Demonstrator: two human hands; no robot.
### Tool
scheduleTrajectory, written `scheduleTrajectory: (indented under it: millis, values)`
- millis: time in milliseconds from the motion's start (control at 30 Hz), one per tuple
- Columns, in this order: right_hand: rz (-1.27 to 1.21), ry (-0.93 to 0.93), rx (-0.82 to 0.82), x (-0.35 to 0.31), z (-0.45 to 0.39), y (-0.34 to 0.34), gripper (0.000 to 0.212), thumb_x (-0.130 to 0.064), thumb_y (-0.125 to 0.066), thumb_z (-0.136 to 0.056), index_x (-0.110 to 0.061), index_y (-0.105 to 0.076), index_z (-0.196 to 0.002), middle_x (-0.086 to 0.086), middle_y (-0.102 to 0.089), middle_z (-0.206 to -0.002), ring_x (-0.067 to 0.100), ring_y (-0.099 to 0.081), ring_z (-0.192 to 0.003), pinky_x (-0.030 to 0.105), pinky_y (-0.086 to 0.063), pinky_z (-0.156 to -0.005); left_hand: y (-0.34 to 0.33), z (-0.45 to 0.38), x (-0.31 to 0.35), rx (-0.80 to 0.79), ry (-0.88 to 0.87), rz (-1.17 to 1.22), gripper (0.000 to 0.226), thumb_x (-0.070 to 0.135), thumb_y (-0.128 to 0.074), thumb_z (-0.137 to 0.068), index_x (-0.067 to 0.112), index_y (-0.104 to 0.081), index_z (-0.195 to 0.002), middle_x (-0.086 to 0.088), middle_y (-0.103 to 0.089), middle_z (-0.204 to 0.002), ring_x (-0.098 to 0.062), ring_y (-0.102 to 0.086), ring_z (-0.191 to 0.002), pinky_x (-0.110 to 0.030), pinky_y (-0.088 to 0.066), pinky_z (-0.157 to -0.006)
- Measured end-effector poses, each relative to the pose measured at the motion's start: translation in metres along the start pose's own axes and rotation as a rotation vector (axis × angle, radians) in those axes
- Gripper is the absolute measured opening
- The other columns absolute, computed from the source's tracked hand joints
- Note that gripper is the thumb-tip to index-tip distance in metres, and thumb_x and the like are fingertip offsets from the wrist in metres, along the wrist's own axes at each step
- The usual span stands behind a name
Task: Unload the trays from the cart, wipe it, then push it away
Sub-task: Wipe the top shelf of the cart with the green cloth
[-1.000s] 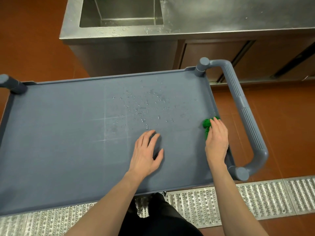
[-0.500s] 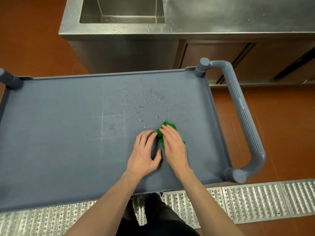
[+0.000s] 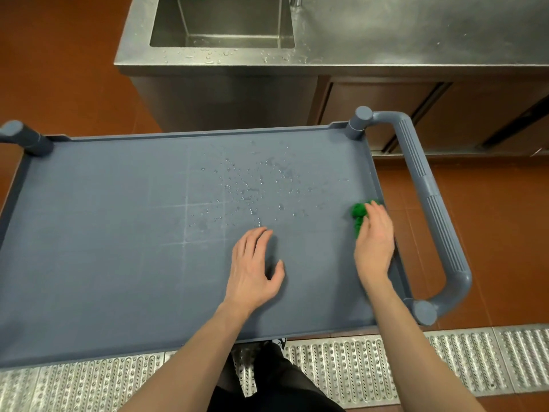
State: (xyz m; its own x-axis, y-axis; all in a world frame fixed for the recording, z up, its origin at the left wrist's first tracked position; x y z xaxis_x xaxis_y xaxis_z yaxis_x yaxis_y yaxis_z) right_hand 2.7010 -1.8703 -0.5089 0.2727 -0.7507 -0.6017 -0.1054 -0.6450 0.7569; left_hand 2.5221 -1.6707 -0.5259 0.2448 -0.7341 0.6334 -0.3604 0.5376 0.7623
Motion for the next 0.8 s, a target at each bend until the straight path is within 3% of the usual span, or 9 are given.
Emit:
scheduleTrajectory:
  millis: [167, 300, 500, 633, 800]
  values:
    - [-0.002, -0.03, -0.021, 0.001, -0.004, -0.005, 0.036, 0.001, -0.052, -0.106, 0.004, -0.058, -0.141, 0.02, -0.059, -0.146, 0.035, -0.05, -0.143, 0.043, -0.038, -0.121, 0.002, -0.002, 0.001, 0.114, 0.108, -0.043, 0.066, 0.037, -0.065, -0.084, 0.013, -0.052, -0.144, -0.001, -0.051, -0.147, -0.026, -0.047, -0.138, -0.044, -0.032, -0.117]
    - [-0.06, -0.002, -0.053, -0.034, 0.017, -0.028, 0.035, 0.005, -0.055, -0.103, 0.004, -0.062, -0.137, 0.019, -0.06, -0.145, 0.034, -0.052, -0.141, 0.044, -0.037, -0.121, 0.001, -0.002, 0.001, 0.117, 0.113, -0.005, 0.065, 0.033, -0.065, -0.085, 0.01, -0.053, -0.145, -0.003, -0.05, -0.147, -0.029, -0.047, -0.139, -0.043, -0.032, -0.119]
    - [-0.179, 0.291, -0.326, -0.113, 0.067, -0.076, 0.038, 0.014, -0.063, -0.092, 0.007, -0.068, -0.129, 0.02, -0.062, -0.142, 0.034, -0.056, -0.138, 0.04, -0.042, -0.118, 0.005, -0.002, 0.004, 0.111, 0.142, 0.078, 0.068, 0.024, -0.05, -0.088, 0.004, -0.043, -0.153, -0.012, -0.047, -0.153, -0.032, -0.043, -0.142, -0.045, -0.031, -0.123]
    - [-0.112, 0.451, -0.409, -0.119, 0.071, -0.077, 0.053, 0.013, -0.072, -0.083, 0.006, -0.064, -0.135, 0.02, -0.06, -0.145, 0.035, -0.057, -0.137, 0.047, -0.047, -0.113, 0.008, -0.001, 0.005, 0.111, 0.154, 0.139, 0.069, 0.018, -0.041, -0.089, 0.004, -0.036, -0.156, -0.012, -0.04, -0.157, -0.029, -0.039, -0.144, -0.041, -0.028, -0.124]
    - [-0.023, 0.419, -0.31, -0.098, 0.047, -0.067, 0.048, 0.017, -0.072, -0.082, 0.007, -0.068, -0.129, 0.021, -0.065, -0.139, 0.037, -0.061, -0.132, 0.05, -0.054, -0.105, 0.007, -0.003, 0.007, 0.083, 0.15, 0.111, 0.065, 0.024, -0.043, -0.092, 0.0, -0.043, -0.153, -0.014, -0.045, -0.153, -0.032, -0.041, -0.143, -0.043, -0.028, -0.125]
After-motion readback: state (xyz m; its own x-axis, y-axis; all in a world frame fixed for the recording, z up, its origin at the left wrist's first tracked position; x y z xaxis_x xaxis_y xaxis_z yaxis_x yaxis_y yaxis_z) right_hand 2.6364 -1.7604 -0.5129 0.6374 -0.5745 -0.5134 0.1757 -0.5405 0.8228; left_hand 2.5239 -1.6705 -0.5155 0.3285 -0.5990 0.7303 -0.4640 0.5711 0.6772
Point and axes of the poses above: each hand's wrist, its own z-axis away from the middle knuckle, its own y-axis out of the back of the hand, x = y × z, the point moved 1 cm from there along -z, towards the middle knuckle
